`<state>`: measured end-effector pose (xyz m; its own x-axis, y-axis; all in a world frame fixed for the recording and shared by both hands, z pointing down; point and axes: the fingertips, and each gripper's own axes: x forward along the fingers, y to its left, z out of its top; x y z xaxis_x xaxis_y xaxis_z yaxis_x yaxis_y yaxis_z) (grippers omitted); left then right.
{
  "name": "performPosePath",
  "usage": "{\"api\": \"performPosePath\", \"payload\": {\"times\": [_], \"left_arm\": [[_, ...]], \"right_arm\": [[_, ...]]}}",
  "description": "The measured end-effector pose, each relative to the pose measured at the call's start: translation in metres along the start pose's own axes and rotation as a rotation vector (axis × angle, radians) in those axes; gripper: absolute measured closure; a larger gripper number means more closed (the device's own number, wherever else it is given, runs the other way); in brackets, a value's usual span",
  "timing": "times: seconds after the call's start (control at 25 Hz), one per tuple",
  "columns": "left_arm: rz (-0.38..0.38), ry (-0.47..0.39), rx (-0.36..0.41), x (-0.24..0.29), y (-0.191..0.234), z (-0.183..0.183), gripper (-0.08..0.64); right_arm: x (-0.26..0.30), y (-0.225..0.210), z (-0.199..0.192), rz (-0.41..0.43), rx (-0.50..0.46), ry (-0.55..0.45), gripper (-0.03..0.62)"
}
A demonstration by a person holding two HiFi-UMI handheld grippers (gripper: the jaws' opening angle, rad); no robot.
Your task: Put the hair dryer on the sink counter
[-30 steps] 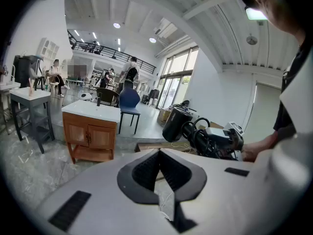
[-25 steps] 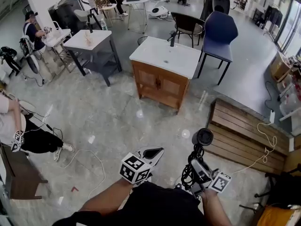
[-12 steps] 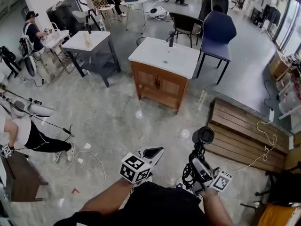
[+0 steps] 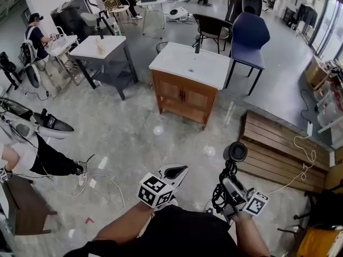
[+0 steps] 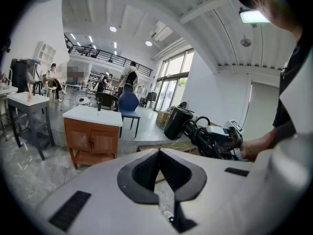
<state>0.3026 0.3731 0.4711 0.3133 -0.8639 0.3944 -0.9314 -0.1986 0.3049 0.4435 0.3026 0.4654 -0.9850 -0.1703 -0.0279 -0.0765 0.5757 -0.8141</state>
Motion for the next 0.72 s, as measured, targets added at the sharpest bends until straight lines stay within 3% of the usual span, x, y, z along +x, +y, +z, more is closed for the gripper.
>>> {"api": "performPosePath", "payload": {"times": [0.32,0.44,0.72], "left_arm": [[0.015,0.022,-0.028,-0.038,0.050,-0.026,0.560],[0.030,0.015,-0.046,-0.047,0.069,-0.027,0.560],[0.108,-0.029,-0.113,-0.064,0.116,-0.026,0.560]], "right_arm": [[0.046,0.012,-0.027,0.017,0.005,-0.006,0.348],[0.067,0.010,-0.033,0.005,0.003,0.028,0.348],[0.126,0.011,-0.039,0.059,0.021,0.105,0.348]]}}
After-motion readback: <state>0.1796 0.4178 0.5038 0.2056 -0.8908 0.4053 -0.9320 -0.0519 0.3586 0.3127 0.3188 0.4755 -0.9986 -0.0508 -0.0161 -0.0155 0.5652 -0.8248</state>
